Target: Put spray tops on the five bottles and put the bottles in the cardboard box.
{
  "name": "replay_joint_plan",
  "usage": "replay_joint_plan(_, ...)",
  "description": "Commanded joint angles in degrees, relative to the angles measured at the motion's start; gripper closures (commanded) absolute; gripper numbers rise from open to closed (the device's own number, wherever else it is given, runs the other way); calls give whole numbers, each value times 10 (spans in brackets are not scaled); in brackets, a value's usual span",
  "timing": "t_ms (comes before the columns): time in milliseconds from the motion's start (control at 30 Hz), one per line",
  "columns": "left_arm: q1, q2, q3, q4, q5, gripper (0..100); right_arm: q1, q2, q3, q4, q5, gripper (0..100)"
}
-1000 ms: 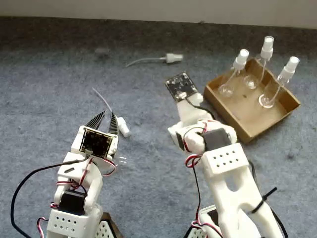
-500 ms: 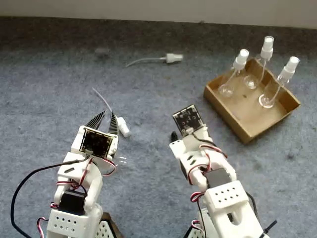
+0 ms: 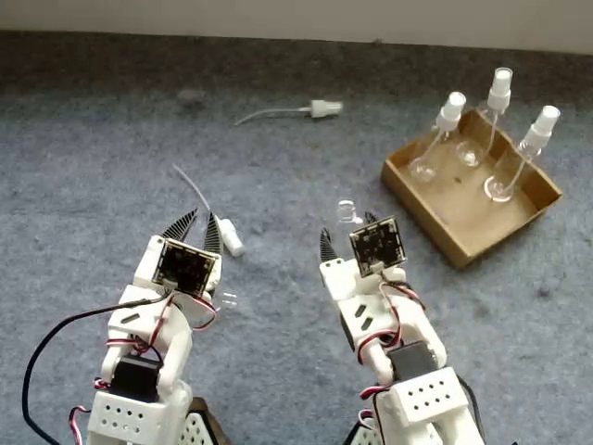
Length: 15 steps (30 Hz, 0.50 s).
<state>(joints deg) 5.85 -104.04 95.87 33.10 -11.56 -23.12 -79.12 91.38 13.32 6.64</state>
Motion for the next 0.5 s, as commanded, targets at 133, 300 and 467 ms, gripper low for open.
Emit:
replay_joint_plan(133,13,-7,-125,144,-60,993,-3,-90,91,-106,-6,800)
replay_joint_plan(300,13,-6,-189,216,-121,993,-2,-120,106,-109,-6,800)
replay_joint_plan(467,13,87,-280,264,-202,993,-3,-129,106,-108,-6,800)
